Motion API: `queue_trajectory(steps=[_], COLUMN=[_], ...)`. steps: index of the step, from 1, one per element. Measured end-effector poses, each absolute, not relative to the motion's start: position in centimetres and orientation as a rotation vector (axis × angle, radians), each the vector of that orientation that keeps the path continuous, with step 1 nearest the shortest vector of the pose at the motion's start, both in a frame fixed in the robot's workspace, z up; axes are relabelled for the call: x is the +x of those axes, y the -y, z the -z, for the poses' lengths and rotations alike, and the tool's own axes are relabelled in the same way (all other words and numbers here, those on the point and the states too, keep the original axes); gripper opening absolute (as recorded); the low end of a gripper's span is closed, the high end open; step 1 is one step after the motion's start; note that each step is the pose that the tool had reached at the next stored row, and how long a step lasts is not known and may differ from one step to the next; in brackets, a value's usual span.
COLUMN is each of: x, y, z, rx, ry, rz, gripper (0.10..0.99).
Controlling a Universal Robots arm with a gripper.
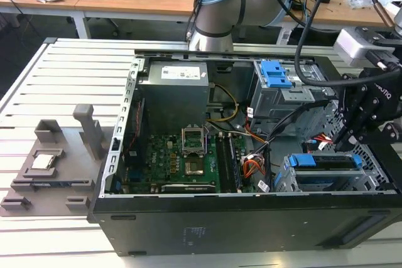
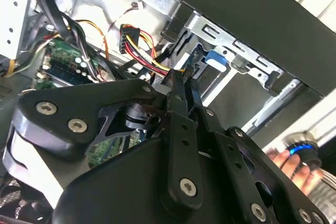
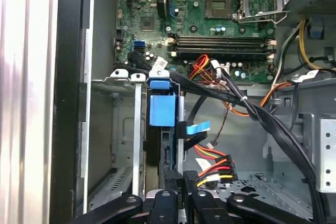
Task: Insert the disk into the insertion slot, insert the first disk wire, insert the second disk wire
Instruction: 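Insert the first disk wire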
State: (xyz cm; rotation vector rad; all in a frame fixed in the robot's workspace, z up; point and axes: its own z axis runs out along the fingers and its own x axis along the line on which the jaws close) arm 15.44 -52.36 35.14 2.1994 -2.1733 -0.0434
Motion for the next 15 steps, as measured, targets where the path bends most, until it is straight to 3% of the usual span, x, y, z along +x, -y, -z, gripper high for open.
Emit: queue_trajectory(steps=[15], x=[15.10], y=[53.51], z=[-34.48], rx=[2.203], ry=[2.179], rz=[0.054], gripper=[0.169])
